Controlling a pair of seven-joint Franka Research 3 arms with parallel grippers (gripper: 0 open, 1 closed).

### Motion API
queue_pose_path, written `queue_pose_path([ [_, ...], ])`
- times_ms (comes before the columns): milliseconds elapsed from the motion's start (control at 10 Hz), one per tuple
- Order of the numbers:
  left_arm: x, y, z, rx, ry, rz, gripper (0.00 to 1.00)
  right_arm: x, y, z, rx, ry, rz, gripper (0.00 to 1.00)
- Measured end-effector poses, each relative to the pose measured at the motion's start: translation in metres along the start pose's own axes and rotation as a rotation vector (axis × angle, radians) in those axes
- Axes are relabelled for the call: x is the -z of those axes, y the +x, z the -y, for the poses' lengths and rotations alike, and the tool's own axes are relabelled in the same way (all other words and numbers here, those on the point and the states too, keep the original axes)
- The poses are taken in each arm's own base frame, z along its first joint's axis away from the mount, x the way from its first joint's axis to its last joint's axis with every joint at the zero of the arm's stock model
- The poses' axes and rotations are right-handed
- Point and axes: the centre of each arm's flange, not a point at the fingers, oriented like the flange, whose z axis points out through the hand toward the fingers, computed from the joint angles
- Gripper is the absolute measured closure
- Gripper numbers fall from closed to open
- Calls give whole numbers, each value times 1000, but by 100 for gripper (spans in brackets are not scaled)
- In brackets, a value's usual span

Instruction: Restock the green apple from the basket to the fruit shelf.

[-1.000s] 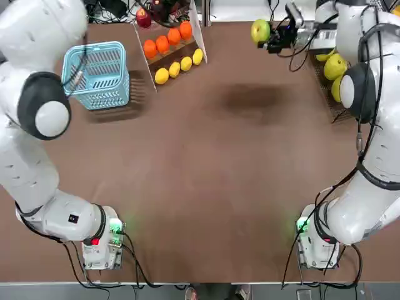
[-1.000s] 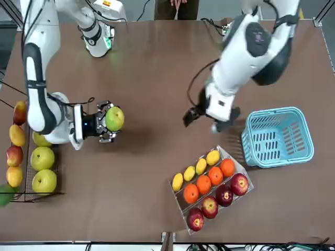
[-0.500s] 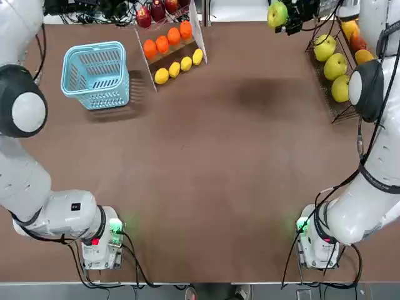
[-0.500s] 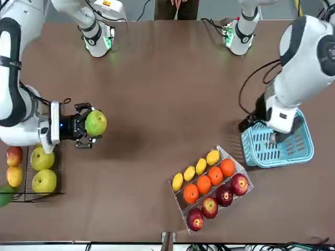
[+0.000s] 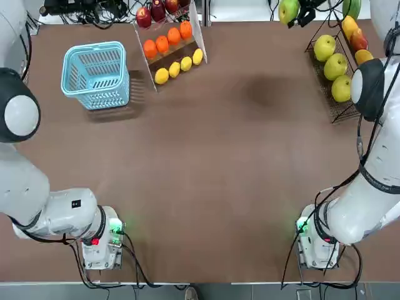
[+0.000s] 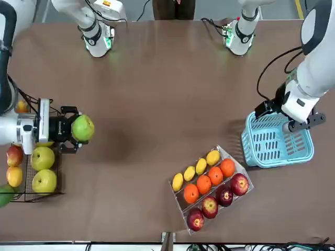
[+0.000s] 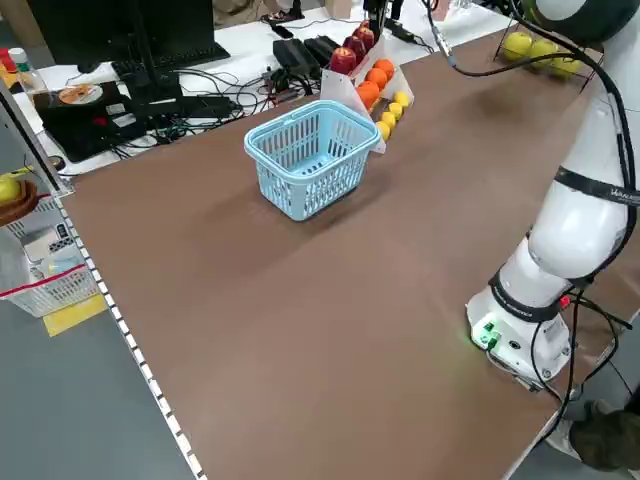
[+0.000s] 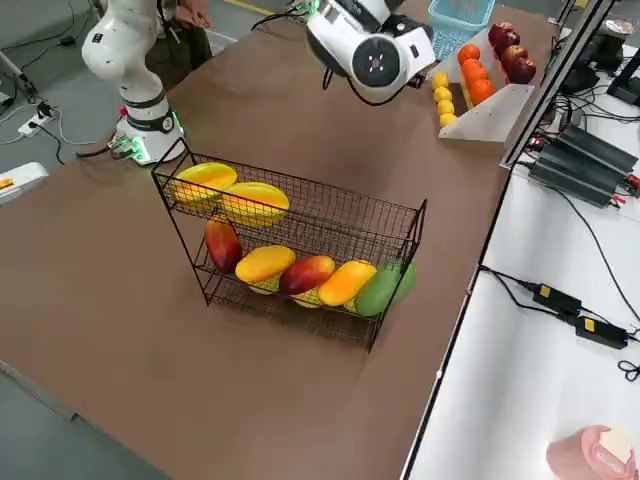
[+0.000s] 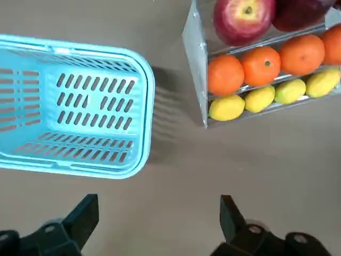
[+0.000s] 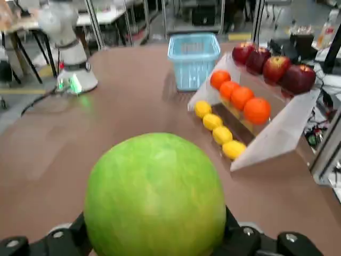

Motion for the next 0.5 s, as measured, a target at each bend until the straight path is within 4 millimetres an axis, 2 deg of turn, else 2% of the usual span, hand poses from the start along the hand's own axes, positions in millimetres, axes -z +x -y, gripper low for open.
queue_pose_path([
  [200,18,-2,24,-86,5,-28,0,32,25,0,14,-2,187,12],
  [400,41,-15,43,-104,-18,-21,0,60,51,3,29,-13,363,12],
  [500,51,-23,51,-113,-24,-15,0,71,58,5,33,-15,453,12],
])
